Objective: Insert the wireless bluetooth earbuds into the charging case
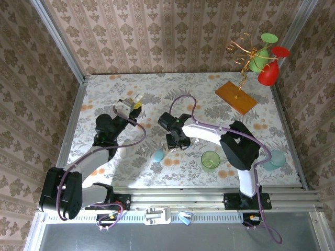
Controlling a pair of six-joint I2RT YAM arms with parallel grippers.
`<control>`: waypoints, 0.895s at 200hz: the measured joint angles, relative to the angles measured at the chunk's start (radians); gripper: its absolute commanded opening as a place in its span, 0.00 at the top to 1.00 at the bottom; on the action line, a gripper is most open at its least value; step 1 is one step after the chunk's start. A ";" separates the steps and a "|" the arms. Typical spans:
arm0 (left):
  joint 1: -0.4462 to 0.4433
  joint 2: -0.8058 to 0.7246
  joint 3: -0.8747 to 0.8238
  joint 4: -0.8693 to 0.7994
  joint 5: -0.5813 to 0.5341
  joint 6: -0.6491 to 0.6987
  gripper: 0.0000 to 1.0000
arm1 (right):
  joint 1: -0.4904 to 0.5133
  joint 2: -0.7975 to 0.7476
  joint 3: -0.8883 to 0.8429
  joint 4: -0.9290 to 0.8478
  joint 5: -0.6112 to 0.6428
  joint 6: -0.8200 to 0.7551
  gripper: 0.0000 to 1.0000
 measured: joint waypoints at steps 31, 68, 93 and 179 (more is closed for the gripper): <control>0.000 0.000 0.000 0.001 0.000 0.000 1.00 | 0.008 -0.029 -0.039 0.022 -0.009 0.122 0.47; 0.000 0.000 0.000 0.006 0.000 0.000 1.00 | 0.009 -0.007 -0.048 0.038 -0.039 0.175 0.49; -0.001 0.000 0.000 0.007 0.000 0.000 1.00 | 0.009 0.012 -0.048 0.040 -0.047 0.187 0.57; -0.002 0.000 0.000 0.007 -0.001 0.000 1.00 | 0.005 0.021 -0.051 -0.011 -0.045 0.124 0.66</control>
